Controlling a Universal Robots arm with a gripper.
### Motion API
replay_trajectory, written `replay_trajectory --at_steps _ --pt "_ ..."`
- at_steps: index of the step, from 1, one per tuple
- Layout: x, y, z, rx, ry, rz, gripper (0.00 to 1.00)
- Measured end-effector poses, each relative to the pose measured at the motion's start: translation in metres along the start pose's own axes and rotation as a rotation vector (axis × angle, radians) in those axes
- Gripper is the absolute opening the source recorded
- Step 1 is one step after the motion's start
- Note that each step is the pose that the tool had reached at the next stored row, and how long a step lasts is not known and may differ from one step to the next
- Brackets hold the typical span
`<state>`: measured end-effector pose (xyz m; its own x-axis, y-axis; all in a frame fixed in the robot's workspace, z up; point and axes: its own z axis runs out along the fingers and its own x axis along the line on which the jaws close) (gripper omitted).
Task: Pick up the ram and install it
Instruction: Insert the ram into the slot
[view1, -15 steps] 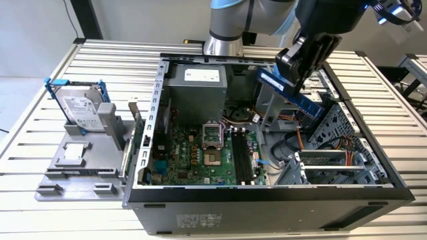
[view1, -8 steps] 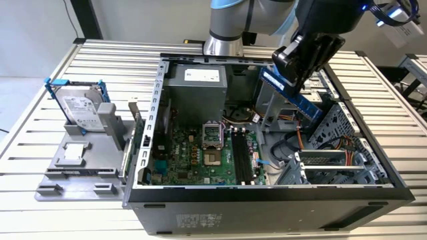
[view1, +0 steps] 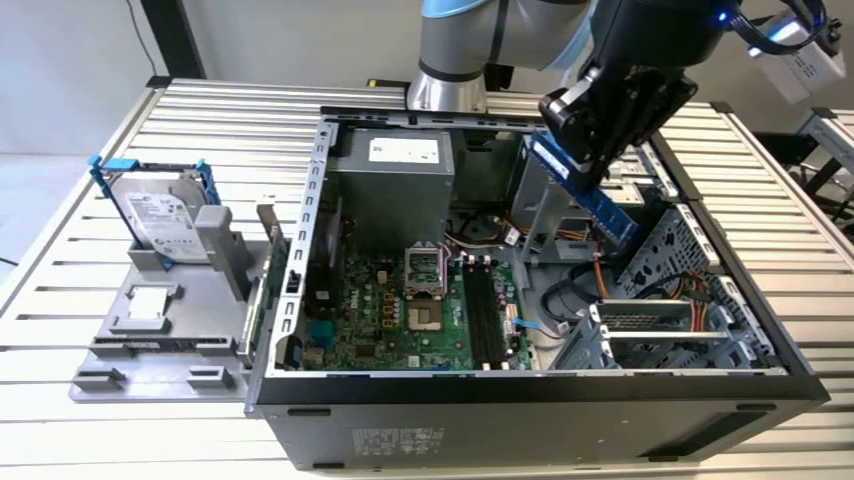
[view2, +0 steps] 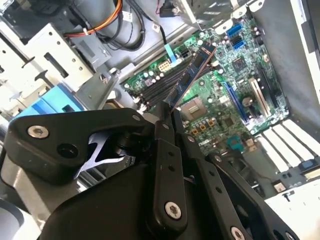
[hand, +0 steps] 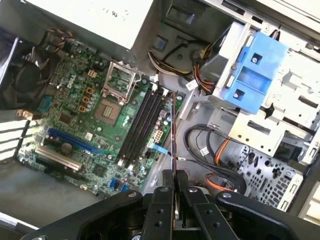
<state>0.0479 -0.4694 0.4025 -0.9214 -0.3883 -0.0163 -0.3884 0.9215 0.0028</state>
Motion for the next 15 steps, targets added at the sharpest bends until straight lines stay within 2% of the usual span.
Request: replay_trajectory --at_steps 15 --pt "0.0000 0.0000 0.0000 0.0025 0.0015 0.201 0.00"
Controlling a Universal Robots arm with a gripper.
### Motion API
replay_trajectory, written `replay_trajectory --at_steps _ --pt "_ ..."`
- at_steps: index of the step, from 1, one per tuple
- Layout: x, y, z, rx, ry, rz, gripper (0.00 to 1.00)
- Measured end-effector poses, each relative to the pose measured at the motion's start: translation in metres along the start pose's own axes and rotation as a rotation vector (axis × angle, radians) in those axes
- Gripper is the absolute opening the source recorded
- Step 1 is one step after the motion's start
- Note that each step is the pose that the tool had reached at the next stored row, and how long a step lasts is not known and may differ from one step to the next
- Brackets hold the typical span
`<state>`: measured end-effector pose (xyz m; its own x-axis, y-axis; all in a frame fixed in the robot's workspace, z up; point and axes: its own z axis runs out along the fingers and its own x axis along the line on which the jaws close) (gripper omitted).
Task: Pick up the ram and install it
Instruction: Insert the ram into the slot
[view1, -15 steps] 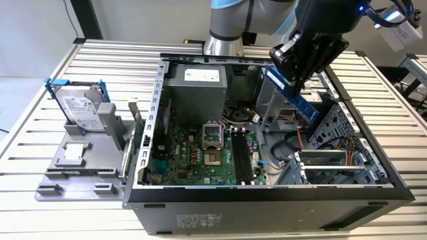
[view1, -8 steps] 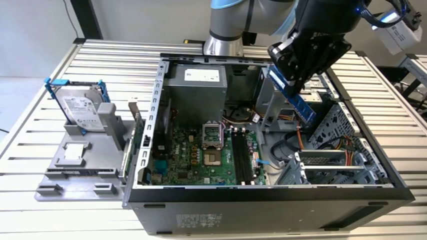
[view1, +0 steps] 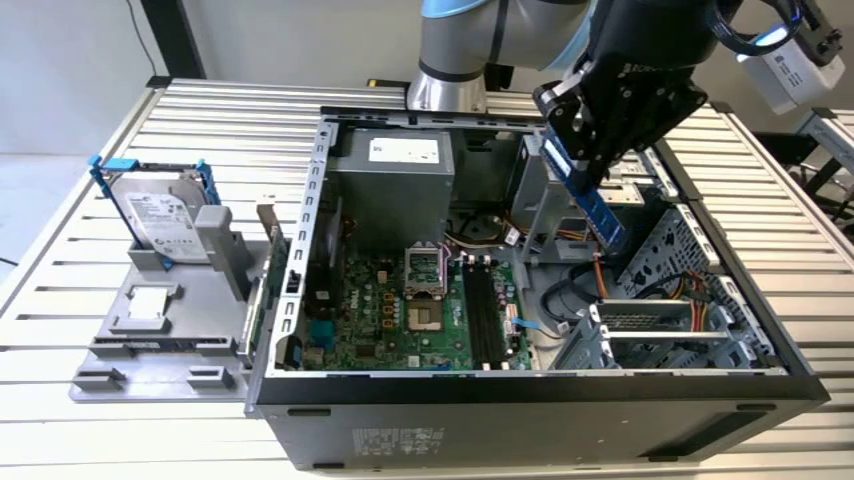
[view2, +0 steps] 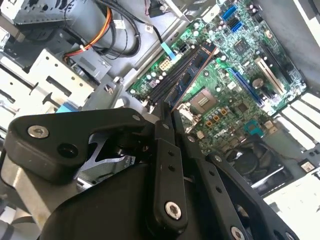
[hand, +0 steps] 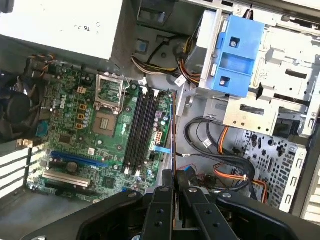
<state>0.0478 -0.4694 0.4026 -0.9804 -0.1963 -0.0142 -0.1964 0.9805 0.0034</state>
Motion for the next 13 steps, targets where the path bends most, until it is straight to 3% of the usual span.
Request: replay_trajectory --at_steps 9,13 --pt "0.0000 0.0000 0.0000 0.0010 0.0007 0.085 0.00" --pt "0.0000 0.0000 0.0000 0.0010 0.0007 0.088 0.00"
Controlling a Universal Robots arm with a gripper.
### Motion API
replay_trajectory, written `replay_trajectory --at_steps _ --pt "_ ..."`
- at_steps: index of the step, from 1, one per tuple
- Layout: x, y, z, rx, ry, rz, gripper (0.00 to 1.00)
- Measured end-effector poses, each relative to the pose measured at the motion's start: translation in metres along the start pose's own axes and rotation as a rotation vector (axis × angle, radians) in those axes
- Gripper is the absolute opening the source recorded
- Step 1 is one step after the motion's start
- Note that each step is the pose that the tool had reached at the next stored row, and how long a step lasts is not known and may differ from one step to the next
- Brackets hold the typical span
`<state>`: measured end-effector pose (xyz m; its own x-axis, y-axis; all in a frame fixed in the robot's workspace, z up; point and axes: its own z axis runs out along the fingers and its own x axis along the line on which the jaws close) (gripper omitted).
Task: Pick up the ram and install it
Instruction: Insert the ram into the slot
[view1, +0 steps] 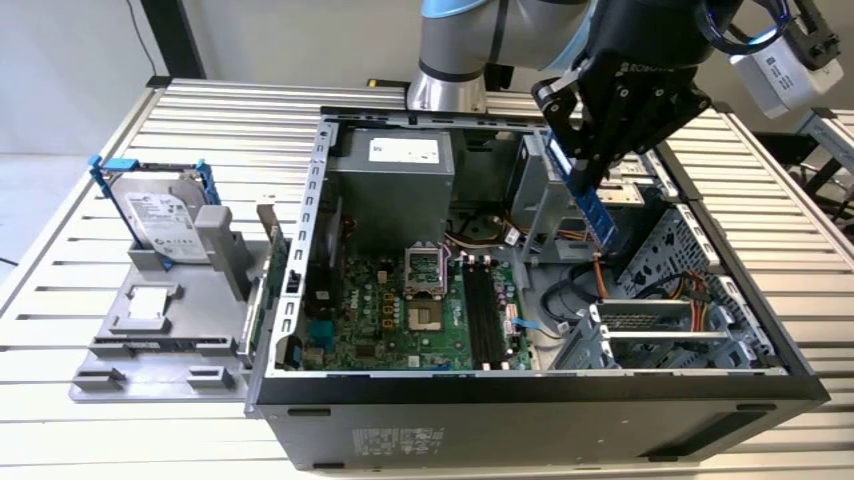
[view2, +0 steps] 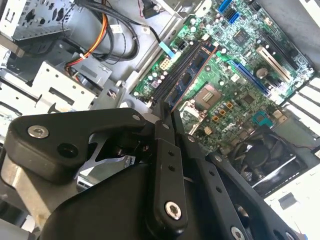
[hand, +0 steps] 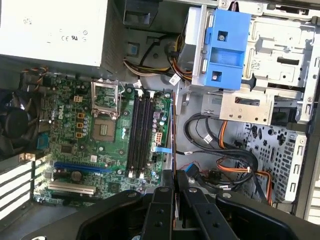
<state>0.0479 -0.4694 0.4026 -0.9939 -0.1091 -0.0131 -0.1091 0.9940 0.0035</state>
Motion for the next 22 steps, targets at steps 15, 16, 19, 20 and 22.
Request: replay_trajectory --at_steps 15,16,19,20,22 --pt "0.0002 -0.0001 0.0196 -0.0023 0.0015 0.018 0.00" --pt "0.0002 -0.0001 0.0215 -0.0021 0.0014 0.028 0.00" --pt "0.0003 -0.0001 0.0270 -0.0020 0.0013 0.043 0.00" --pt "0.0003 -0.0001 0.0287 -0.0019 0.0014 0.046 0.00" --pt "0.0004 -0.0001 0.0323 -0.0018 0.0013 0.052 0.00"
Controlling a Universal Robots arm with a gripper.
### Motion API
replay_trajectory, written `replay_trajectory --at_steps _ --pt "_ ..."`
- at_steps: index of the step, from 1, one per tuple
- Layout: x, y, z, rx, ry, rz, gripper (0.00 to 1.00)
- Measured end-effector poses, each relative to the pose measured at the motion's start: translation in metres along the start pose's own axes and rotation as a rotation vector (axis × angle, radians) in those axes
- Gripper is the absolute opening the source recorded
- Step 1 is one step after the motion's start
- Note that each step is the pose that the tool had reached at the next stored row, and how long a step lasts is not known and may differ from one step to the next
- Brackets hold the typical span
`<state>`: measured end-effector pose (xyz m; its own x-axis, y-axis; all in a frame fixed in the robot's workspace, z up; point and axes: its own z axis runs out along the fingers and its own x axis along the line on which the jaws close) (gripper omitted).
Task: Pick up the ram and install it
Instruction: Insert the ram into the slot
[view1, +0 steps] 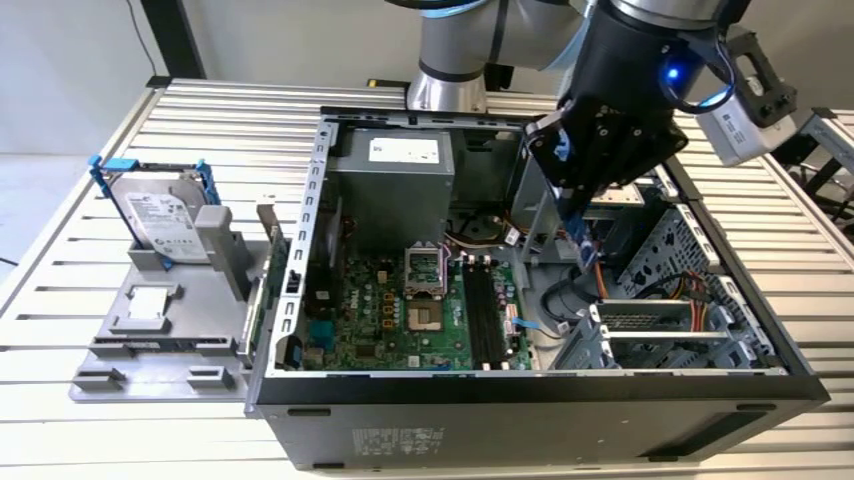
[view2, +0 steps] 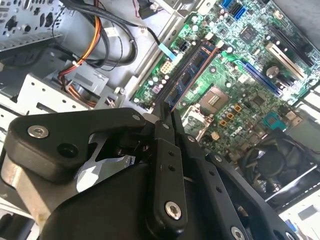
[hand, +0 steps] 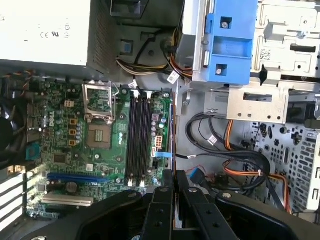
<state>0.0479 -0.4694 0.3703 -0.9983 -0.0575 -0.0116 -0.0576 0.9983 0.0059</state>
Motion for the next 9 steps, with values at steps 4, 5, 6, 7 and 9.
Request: replay_trajectory --at_steps 4,5,6,7,9 --pt "0.0001 0.0000 0.0073 -0.0002 -0.0002 0.010 0.00" --pt "0.0001 0.0000 0.0091 -0.0001 -0.0002 0.012 0.00" --pt "0.0001 0.0001 0.0109 -0.0001 -0.0002 0.017 0.00" --pt "0.0003 0.0004 0.0128 0.0000 -0.0002 0.024 0.00" --pt "0.0006 0.0009 0.0165 0.0003 -0.0003 0.041 0.00"
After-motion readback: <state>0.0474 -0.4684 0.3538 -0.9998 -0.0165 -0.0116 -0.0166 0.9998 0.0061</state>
